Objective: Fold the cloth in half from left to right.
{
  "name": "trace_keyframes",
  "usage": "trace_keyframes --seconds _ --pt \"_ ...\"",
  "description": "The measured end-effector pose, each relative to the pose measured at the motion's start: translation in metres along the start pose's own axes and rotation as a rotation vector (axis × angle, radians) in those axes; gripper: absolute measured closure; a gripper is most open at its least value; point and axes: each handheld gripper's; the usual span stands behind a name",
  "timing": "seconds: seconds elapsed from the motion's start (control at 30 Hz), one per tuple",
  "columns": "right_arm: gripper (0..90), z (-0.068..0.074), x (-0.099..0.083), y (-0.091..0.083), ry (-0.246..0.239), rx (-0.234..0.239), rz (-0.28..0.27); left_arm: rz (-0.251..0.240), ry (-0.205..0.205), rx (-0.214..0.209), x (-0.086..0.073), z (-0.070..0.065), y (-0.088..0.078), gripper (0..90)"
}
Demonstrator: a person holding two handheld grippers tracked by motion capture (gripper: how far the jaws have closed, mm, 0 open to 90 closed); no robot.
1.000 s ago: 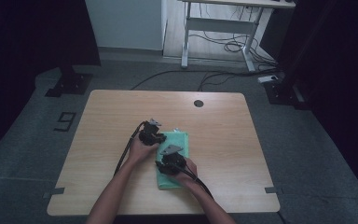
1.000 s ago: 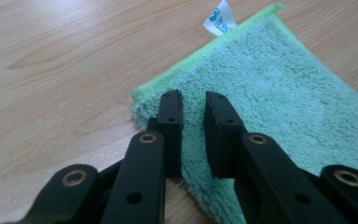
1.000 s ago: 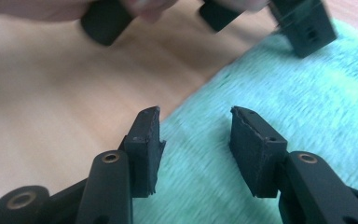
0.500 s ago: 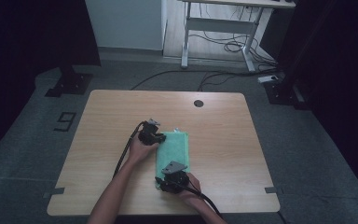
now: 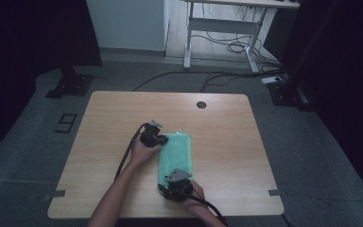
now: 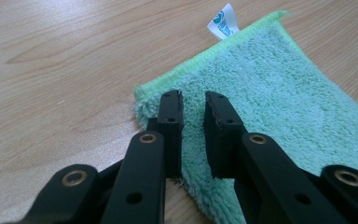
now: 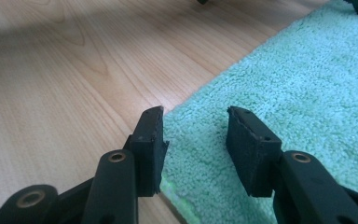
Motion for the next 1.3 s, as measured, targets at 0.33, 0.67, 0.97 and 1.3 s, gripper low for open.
trace_keyframes --seconds 0.33,0.67,0.97,1.3 --pt "46.8 -0.012 0.003 -0.008 0.065 0.047 -0.007 -0.036 0.059 0.052 0.0 -0.01 -0.014 68.9" --pt "48.5 -0.051 0.002 -0.001 0.078 -0.056 0.038 0.025 0.094 0.112 -0.004 -0.007 -0.004 74.2" --pt "50.6 -0.052 -0.008 -0.005 0.08 -0.083 0.038 0.023 0.094 0.091 -0.004 -0.012 0.0 75.8" --pt "49.1 -0.06 -0.015 -0.013 0.121 -0.052 0.021 0.016 0.089 0.087 -0.001 -0.018 -0.004 69.0"
Point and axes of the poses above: each handheld gripper's, and its own axes: y roughly forward along the jaws, x roughly out of its top, z roughly to its left, and after that the axes turned 10 degrees about -x, right-handed
